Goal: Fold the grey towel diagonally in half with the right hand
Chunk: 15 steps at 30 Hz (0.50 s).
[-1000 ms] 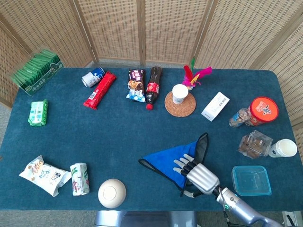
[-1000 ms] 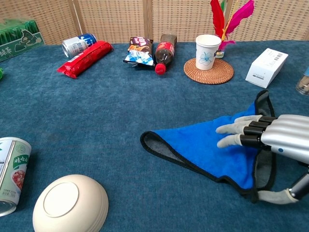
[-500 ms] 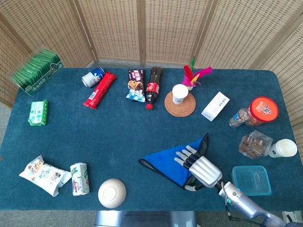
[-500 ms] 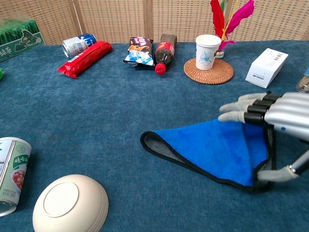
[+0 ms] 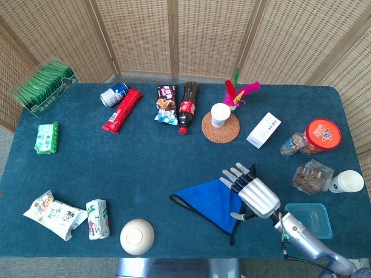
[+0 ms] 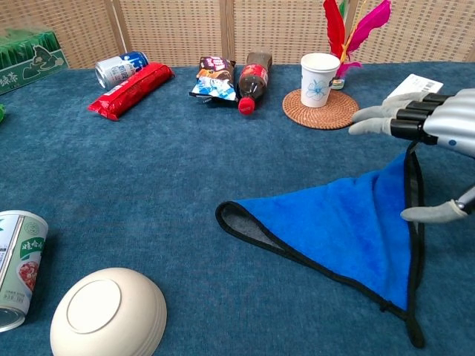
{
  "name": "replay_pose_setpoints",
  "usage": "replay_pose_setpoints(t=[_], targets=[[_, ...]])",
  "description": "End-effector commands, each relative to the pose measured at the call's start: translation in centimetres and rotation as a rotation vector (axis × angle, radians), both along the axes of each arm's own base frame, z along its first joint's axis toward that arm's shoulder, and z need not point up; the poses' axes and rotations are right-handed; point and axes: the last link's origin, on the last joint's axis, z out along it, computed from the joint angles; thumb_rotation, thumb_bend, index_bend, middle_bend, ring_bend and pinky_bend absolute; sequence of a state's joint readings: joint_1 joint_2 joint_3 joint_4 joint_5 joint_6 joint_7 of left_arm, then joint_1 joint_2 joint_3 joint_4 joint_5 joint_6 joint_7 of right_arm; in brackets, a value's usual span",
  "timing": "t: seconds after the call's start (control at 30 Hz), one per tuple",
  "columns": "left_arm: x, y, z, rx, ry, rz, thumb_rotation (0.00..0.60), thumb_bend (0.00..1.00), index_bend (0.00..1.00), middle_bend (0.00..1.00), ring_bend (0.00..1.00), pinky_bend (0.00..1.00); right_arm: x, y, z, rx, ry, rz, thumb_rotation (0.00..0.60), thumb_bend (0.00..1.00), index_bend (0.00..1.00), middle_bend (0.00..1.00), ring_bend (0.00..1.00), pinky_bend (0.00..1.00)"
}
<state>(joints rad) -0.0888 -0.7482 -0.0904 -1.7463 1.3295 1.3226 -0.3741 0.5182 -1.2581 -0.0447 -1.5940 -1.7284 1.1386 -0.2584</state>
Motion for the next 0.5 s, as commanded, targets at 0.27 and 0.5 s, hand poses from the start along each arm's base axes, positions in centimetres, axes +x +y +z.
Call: replay_pose_setpoints(t=[0.27, 0.5], targets=[[0.1, 0.0, 0.1, -0.005, -0.012, -0.009, 0.600, 0.17, 0.06, 0.00, 0.00, 0.00, -0.2, -2.2, 1.4, -0.063, -0.073, -0.035, 0.266, 0.25, 0.04, 0.00, 0.00, 0.00], [0.1, -0.2, 0.3, -0.005, -0.031, -0.018, 0.600, 0.17, 0.06, 0.00, 0.00, 0.00, -0.9, -4.5, 3.2, -0.151, -0.178, -0.070, 0.269, 0.25, 0.04, 0.00, 0.00, 0.00]])
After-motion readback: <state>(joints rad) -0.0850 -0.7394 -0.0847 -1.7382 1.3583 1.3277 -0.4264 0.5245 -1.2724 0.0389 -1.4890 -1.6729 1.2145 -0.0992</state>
